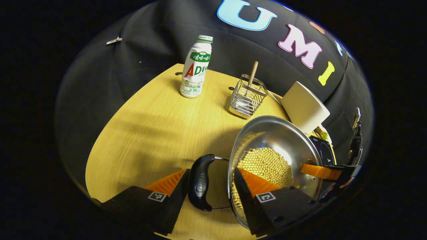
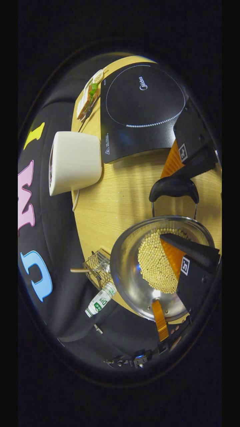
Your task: First push the handle of the pot to place it horizontally, then grasp the pot with both hands and set it on the induction cooktop.
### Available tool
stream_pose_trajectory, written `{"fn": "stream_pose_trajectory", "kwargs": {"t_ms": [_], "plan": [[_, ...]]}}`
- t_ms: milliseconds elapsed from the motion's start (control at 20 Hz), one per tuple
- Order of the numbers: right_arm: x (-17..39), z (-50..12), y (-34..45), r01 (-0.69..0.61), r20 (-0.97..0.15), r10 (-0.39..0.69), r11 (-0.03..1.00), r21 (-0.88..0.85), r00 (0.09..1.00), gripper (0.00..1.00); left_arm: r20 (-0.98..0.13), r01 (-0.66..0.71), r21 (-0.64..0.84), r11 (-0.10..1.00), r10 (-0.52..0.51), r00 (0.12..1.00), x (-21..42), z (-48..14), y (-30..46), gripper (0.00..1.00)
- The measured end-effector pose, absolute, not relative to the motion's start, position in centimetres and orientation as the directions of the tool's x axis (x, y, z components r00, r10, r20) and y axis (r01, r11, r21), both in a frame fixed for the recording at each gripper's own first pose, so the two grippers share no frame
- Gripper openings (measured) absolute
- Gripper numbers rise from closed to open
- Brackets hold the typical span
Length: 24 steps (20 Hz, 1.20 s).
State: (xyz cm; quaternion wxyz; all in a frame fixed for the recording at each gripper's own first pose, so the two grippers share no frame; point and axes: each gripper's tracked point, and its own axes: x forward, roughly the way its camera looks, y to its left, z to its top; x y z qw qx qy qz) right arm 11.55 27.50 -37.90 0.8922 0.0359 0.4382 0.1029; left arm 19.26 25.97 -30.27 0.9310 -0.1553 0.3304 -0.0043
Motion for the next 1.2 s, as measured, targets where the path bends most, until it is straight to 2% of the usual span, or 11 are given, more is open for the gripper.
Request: {"fn": "stream_pose_trajectory", "kwargs": {"t_ms": [200, 250, 300, 350, 550, 850, 1200], "plan": [[11.7, -38.2, 26.9, -0.173, -0.770, 0.179, 0.981, 0.090, 0.612, 0.86, -0.622, -0.099, -0.286, 0.953, -0.106, 0.776, 19.5, -30.5, 26.1, 0.72], [11.7, -38.4, 26.6, -0.164, -0.773, 0.168, 0.983, 0.084, 0.612, 0.78, -0.625, -0.102, -0.279, 0.955, -0.100, 0.774, 19.6, -30.6, 26.2, 0.71], [12.0, -38.4, 26.6, -0.158, -0.773, 0.170, 0.983, 0.091, 0.611, 0.74, -0.629, -0.106, -0.274, 0.956, -0.095, 0.772, 19.6, -30.8, 26.4, 0.75], [11.8, -38.5, 26.7, -0.156, -0.776, 0.173, 0.983, 0.097, 0.606, 0.68, -0.632, -0.107, -0.276, 0.955, -0.096, 0.769, 19.6, -31.0, 26.4, 0.66], [11.7, -38.4, 26.6, -0.165, -0.771, 0.167, 0.983, 0.082, 0.614, 0.69, -0.635, -0.114, -0.290, 0.950, -0.102, 0.765, 19.6, -31.1, 26.4, 0.62], [11.7, -38.6, 26.7, -0.155, -0.780, 0.166, 0.984, 0.089, 0.604, 0.61, -0.652, -0.130, -0.269, 0.954, -0.082, 0.754, 19.3, -31.2, 26.5, 0.59], [10.9, -37.3, 27.1, -0.205, -0.769, 0.191, 0.975, 0.080, 0.609, 0.61, -0.646, -0.156, -0.266, 0.951, -0.056, 0.761, 17.5, -30.4, 26.6, 0.57]]}}
